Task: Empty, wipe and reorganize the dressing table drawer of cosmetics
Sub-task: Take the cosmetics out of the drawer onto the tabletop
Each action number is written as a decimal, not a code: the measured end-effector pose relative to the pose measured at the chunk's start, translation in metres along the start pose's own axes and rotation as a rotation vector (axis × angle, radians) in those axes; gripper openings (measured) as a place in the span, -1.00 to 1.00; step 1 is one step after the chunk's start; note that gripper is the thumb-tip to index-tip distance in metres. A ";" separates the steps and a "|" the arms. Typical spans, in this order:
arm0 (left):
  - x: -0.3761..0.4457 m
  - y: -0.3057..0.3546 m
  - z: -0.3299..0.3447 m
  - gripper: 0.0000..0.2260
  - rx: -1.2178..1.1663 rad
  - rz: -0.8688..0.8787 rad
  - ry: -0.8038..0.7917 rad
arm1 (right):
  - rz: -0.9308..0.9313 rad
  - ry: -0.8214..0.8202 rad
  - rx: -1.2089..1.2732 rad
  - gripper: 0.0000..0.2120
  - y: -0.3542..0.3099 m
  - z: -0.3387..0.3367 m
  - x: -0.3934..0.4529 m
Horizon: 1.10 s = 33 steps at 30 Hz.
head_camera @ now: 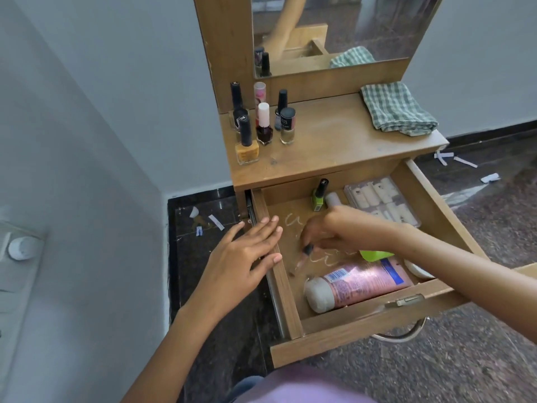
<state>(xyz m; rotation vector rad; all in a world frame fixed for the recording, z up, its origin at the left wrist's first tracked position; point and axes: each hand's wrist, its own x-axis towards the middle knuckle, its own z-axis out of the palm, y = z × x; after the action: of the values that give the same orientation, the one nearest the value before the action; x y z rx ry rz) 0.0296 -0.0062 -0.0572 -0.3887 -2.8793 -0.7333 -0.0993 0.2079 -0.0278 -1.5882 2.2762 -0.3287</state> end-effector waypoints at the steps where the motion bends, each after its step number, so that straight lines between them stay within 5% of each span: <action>1: -0.001 0.000 0.000 -0.54 0.004 0.001 0.004 | 0.040 0.050 0.042 -0.82 0.003 -0.005 -0.004; 12: 0.009 0.004 -0.013 -0.56 0.046 0.037 0.064 | 0.051 0.625 0.288 -0.82 -0.012 -0.060 -0.005; 20: 0.058 0.026 -0.045 -0.66 -0.082 -0.044 0.570 | 0.089 0.963 0.357 -0.86 -0.022 -0.085 0.038; 33: 0.065 0.014 -0.034 -0.71 0.068 -0.041 0.465 | 0.216 1.007 0.430 -0.72 -0.015 -0.048 0.062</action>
<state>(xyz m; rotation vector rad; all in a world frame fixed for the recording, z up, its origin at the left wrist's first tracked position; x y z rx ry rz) -0.0256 0.0025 -0.0079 -0.1277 -2.4695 -0.6305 -0.1254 0.1439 0.0125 -1.0221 2.6966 -1.7311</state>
